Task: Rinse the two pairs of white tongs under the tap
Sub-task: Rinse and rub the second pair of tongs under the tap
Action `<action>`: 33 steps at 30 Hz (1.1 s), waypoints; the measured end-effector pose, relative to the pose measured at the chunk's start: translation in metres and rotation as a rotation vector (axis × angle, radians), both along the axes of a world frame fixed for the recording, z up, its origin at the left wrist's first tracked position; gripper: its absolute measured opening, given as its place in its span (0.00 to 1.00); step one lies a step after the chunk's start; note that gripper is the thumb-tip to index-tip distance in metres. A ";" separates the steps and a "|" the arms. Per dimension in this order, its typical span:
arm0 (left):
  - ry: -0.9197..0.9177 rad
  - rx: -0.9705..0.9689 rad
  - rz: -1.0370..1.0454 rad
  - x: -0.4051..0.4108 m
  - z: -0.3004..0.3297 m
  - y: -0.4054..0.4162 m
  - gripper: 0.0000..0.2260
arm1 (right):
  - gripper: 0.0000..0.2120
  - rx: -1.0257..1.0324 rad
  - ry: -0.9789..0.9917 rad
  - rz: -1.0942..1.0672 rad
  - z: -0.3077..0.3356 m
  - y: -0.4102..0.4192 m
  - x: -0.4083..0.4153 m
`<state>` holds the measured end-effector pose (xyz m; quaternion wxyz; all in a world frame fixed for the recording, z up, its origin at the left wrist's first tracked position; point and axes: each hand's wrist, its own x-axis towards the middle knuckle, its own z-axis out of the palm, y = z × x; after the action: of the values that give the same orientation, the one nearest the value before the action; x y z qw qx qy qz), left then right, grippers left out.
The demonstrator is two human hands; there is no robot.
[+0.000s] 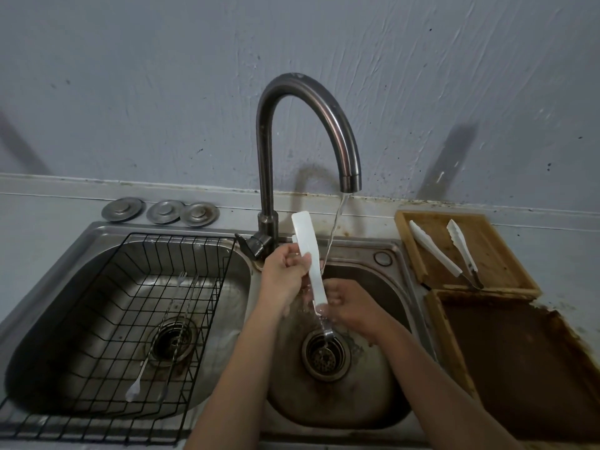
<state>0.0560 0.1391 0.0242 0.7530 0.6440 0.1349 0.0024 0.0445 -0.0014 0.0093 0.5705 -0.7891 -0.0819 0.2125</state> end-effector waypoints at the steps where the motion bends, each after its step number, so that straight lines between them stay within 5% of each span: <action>1: -0.014 -0.040 -0.013 0.000 0.002 -0.001 0.06 | 0.07 0.004 -0.014 -0.028 0.002 0.001 0.001; 7: -0.044 -0.259 -0.019 0.002 0.014 0.005 0.06 | 0.10 -0.103 -0.183 -0.263 0.008 0.013 0.000; 10: -0.028 -0.373 -0.034 -0.001 0.014 0.012 0.07 | 0.34 -0.063 -0.078 -0.386 0.007 0.014 -0.002; 12: 0.025 -0.440 -0.056 -0.005 0.010 0.014 0.08 | 0.42 -0.081 0.054 -0.340 0.010 0.010 -0.003; 21: 0.190 -0.528 -0.110 -0.017 -0.015 -0.003 0.10 | 0.32 -0.494 -0.105 -0.324 0.010 -0.019 -0.021; 28: 0.137 -0.544 0.010 -0.012 -0.016 -0.011 0.04 | 0.32 -0.526 -0.223 -0.229 0.012 -0.029 -0.025; 33: 0.109 -0.497 0.026 -0.013 -0.017 -0.018 0.09 | 0.29 -0.511 -0.328 -0.239 0.014 -0.025 -0.025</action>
<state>0.0431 0.1212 0.0076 0.8797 0.4365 0.1802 -0.0559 0.0196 -0.0261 0.0230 0.3543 -0.9344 -0.0234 0.0278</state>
